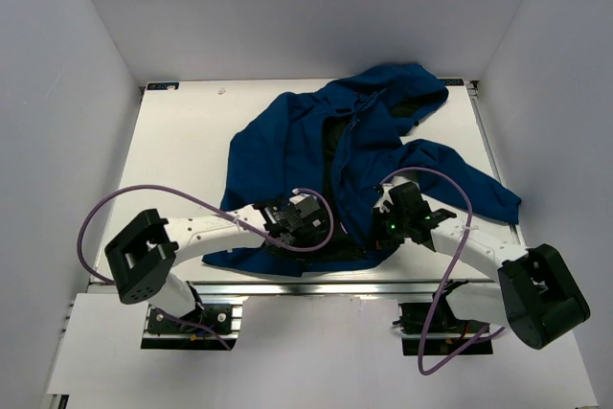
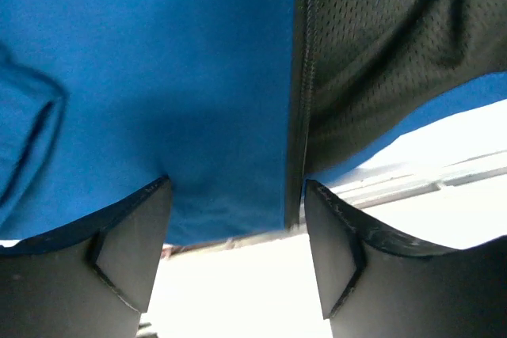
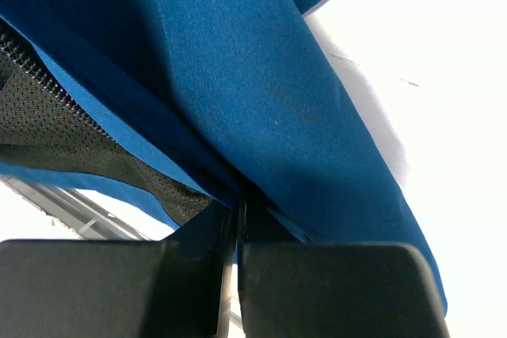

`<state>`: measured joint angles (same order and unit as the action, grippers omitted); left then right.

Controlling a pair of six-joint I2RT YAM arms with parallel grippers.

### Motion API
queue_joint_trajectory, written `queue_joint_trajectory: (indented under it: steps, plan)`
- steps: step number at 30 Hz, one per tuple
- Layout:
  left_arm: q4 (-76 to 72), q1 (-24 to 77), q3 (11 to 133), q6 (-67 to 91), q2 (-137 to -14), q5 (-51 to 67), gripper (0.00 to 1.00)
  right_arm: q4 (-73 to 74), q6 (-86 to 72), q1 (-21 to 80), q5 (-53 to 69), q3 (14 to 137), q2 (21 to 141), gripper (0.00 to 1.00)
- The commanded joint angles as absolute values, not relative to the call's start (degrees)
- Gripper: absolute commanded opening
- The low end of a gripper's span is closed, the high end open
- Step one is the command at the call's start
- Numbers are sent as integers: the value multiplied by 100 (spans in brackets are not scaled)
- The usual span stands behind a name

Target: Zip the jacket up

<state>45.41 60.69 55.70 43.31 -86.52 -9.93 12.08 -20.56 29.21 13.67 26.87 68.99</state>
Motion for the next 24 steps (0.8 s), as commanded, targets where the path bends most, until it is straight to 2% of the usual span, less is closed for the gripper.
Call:
queue_joint_trajectory:
  steps: [1,6,10,13,14,18,20,22,24]
  plan:
    - [3912,5959,5371,4289,-8893,-765,75,1204,-1890,2883,1108,2575,6873,0]
    - [3753,5854,5370,4236,-9246,-755,67,1231,-1898,2883,1055,2540,6820,0]
    - [3788,5854,5414,4219,-9395,-808,54,1230,-1925,2883,1028,2514,6803,0]
    - [3700,5845,5370,4210,-9325,-800,52,1213,-1951,2883,985,2487,6838,0]
    - [3674,5845,5353,4219,-9299,-800,38,1222,-1960,2883,984,2487,6847,0]
    - [4023,5836,5528,4315,-9246,-975,2,1248,-1986,2883,906,2487,6890,0]
    - [4261,5836,5694,4342,-9159,-1141,3,1274,-1995,2874,774,2540,6952,0]
    - [4578,5836,5757,4333,-8887,-1256,14,1266,-1995,2865,634,2584,7092,0]
    - [4928,5836,5827,4350,-8580,-1449,18,1257,-2021,2839,528,2758,7346,0]
